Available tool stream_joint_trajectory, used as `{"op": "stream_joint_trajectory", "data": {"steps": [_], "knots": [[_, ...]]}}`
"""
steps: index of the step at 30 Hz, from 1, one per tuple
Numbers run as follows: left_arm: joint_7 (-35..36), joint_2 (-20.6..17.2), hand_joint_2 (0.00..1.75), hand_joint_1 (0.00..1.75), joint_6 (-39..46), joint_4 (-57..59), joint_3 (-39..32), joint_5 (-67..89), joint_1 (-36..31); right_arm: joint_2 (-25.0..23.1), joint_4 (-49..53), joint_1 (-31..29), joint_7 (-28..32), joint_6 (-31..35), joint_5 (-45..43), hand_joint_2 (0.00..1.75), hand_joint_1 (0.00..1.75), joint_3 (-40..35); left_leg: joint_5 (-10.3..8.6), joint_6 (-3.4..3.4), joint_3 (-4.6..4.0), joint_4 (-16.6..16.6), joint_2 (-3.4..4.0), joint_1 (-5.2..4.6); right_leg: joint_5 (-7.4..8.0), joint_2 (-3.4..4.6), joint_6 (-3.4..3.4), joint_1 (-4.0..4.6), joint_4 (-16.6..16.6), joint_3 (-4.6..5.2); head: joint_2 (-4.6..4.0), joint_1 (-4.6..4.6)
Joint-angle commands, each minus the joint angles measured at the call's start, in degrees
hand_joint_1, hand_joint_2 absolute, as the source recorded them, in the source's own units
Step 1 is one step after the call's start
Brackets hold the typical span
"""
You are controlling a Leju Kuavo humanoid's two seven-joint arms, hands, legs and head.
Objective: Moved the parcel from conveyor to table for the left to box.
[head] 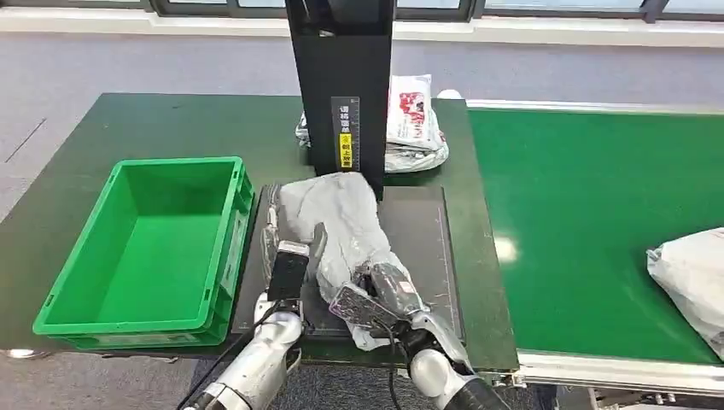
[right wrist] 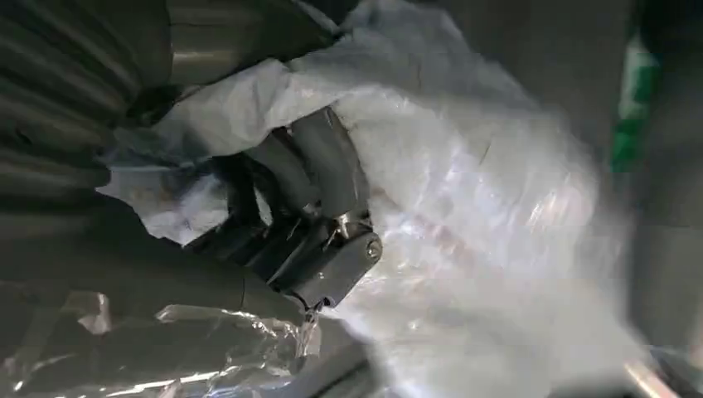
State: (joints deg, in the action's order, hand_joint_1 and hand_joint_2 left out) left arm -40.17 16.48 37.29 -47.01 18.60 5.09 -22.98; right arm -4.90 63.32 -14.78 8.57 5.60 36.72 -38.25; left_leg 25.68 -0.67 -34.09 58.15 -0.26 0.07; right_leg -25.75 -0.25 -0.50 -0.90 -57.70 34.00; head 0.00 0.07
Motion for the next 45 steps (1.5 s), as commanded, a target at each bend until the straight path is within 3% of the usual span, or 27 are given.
{"op": "stream_joint_trajectory", "data": {"steps": [1, 3, 16, 19, 26, 35, 45], "knots": [[0.2, -2.6, 1.75, 0.0, 2.7, -3.1, 1.0, 0.6, 1.4, 0.5, -1.1, -0.6, -0.3, 7.4, -1.2, 0.0, 0.0, 2.8, 0.02, -0.01, 0.11, -0.1, 0.11, 0.03, 0.02, 0.1, 0.05, 0.04, 0.1, -0.09, 0.0, 0.0], [0.2, -2.0, 1.75, 0.0, 2.7, -4.8, -1.6, 3.2, 2.2, 0.0, 0.4, 0.2, 2.8, 9.3, -3.9, 0.0, 0.0, 4.8, 0.01, -0.02, 0.12, -0.1, 0.06, 0.04, 0.01, 0.05, 0.05, 0.04, 0.1, -0.11, 0.0, 0.0], [0.2, -2.0, 1.75, 0.0, 2.7, -4.8, -1.6, 3.2, 2.2, 0.0, 0.4, 0.2, 2.8, 9.3, -3.9, 0.0, 0.0, 4.8, 0.0, -0.01, 0.11, -0.1, 0.1, 0.04, 0.04, 0.08, 0.06, 0.05, 0.1, -0.09, 0.0, 0.0], [0.2, -0.7, 1.75, 0.0, 2.7, -6.3, -5.9, 7.5, 3.2, -0.8, 4.5, 3.0, 9.2, 15.1, -9.1, 0.0, 0.0, 8.4, 0.0, -0.02, 0.1, -0.1, 0.06, 0.07, 0.03, 0.04, 0.06, 0.07, 0.2, -0.12, 0.0, -0.02], [0.2, -3.0, 1.75, 0.0, -2.4, 8.2, 1.1, 3.2, -1.5, -1.7, 9.2, 6.6, 15.8, 20.8, -18.7, 0.0, 0.0, 14.6, 0.0, -0.01, 0.17, -0.2, 0.0, 0.05, 0.02, -0.02, 0.06, 0.06, 0.2, -0.21, 0.0, 0.0], [0.8, -2.4, 1.75, 0.0, -4.6, 15.4, 5.6, 7.6, -3.2, -0.8, 4.9, 5.3, 14.9, 14.5, -29.5, 0.0, 0.0, 17.2, -0.07, 0.0, 0.22, -0.3, 0.05, 0.08, 0.11, 0.06, 0.07, 0.1, 0.3, -0.23, 0.0, 0.0], [11.0, -4.0, 1.75, 0.0, -7.0, 22.0, 12.1, 19.4, -4.3, -0.4, 5.6, 6.0, 13.6, 13.3, -31.2, 0.0, 0.0, 19.7, 0.03, 0.0, 0.11, -0.1, 0.1, 0.04, 0.01, 0.11, 0.02, 0.05, 0.1, -0.09, 0.0, -0.02]]}}
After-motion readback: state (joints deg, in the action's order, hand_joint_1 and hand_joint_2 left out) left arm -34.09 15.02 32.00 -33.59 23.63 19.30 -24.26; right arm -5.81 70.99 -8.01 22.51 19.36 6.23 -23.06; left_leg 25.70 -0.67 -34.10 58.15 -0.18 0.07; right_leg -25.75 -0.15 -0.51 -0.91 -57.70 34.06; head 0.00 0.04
